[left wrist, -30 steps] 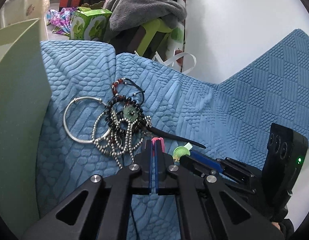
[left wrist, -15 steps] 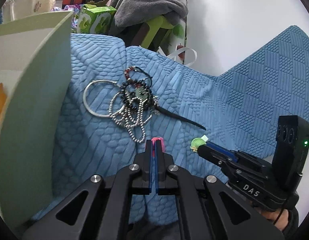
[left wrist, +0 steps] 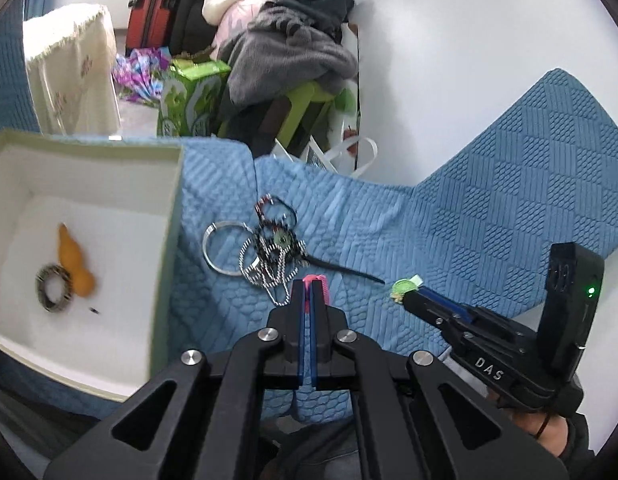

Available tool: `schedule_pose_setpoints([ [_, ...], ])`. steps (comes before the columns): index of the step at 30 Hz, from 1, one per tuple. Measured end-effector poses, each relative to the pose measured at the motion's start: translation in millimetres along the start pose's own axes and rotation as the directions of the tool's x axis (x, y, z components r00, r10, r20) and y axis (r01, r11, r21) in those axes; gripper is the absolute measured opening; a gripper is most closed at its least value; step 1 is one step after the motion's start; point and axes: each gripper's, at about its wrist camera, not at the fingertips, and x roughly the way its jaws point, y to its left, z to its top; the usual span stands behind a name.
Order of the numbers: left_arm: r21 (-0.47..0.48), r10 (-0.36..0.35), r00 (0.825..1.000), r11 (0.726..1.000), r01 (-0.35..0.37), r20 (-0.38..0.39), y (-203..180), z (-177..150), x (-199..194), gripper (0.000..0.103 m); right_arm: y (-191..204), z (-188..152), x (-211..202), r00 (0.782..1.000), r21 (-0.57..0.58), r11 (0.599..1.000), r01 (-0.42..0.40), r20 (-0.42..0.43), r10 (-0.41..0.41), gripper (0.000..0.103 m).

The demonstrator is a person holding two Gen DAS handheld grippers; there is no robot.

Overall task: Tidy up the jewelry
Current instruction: 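Carry the pink clip and green charm into the box and release them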

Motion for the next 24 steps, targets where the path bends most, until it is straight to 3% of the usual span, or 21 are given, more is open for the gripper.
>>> schedule_pose_setpoints([
  [8,0.044,0.02,0.997,0.999,-0.024,0.075,0,26,-44,0.001,44,40,-48,0.993,-0.016,0.999,-0.041,0.112,0.043,0.014],
  [13,0.076,0.067,0.989,0.994,-0.077,0.13,6,36,-68,0.001,73,58,-65,0.985,-0.038,0.997,-0.064,0.159,0.069,0.014],
  [24,0.033,0.129,0.973,0.99,-0.138,0.19,50,48,-108,0.001,134,73,-50,0.978,-0.092,0.988,-0.122,0.156,0.136,0.014],
])
